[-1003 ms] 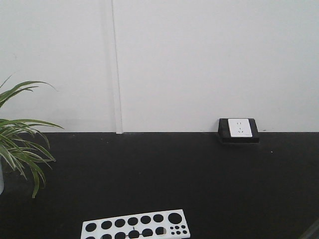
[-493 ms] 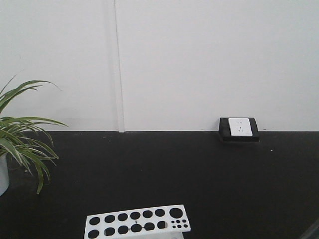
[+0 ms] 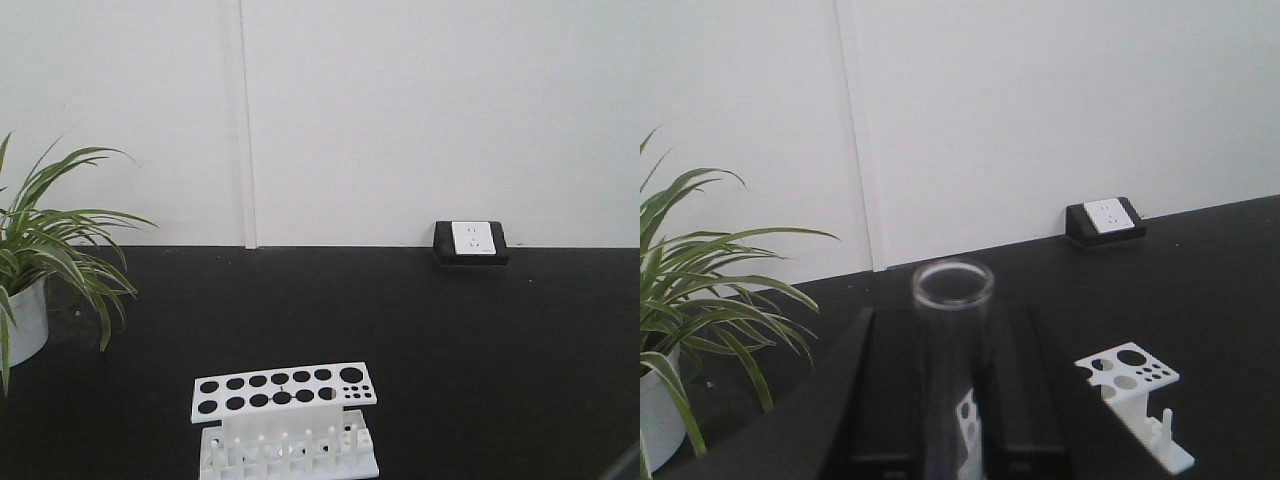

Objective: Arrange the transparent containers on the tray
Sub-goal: 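Drive the base to the sink counter holding both tubes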

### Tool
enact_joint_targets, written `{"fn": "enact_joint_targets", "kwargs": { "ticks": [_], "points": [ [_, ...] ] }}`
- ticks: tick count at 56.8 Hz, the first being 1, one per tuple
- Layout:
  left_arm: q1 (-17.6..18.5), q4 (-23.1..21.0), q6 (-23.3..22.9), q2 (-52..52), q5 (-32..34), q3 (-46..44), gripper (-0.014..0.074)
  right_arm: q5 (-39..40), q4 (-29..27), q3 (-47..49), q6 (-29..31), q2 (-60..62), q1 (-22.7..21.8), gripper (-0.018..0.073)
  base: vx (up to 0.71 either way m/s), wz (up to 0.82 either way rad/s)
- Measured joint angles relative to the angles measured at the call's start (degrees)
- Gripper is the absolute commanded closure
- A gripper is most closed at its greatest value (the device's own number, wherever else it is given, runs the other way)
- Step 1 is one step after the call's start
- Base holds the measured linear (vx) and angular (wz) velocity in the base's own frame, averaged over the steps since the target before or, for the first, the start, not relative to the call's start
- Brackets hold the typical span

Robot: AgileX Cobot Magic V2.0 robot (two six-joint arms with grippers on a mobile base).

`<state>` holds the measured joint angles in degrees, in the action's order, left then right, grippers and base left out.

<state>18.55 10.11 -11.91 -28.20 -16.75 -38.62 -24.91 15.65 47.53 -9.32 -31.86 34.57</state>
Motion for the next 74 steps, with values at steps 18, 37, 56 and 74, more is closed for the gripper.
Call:
{"fn": "enact_joint_targets", "kwargs": {
  "ticks": [18, 37, 56, 74],
  "points": [
    [0.0, 0.0, 0.0, 0.0, 0.0, 0.0, 0.0465, 0.0, 0.0, 0.0, 0.0, 0.0, 0.0, 0.0547, -0.23, 0.09],
    [0.0, 0.0, 0.0, 0.0, 0.0, 0.0, 0.0465, 0.0, 0.0, 0.0, 0.0, 0.0, 0.0, 0.0547, -0.31, 0.04],
    [0.0, 0.0, 0.0, 0.17, -0.05, 0.0, 0.0465, 0.0, 0.0, 0.0, 0.0, 0.0, 0.0, 0.0547, -0.35, 0.04],
    [0.0, 0.0, 0.0, 0.25, -0.05, 0.0, 0.0465, 0.0, 0.0, 0.0, 0.0, 0.0, 0.0, 0.0547, -0.36, 0.06]
  ]
}}
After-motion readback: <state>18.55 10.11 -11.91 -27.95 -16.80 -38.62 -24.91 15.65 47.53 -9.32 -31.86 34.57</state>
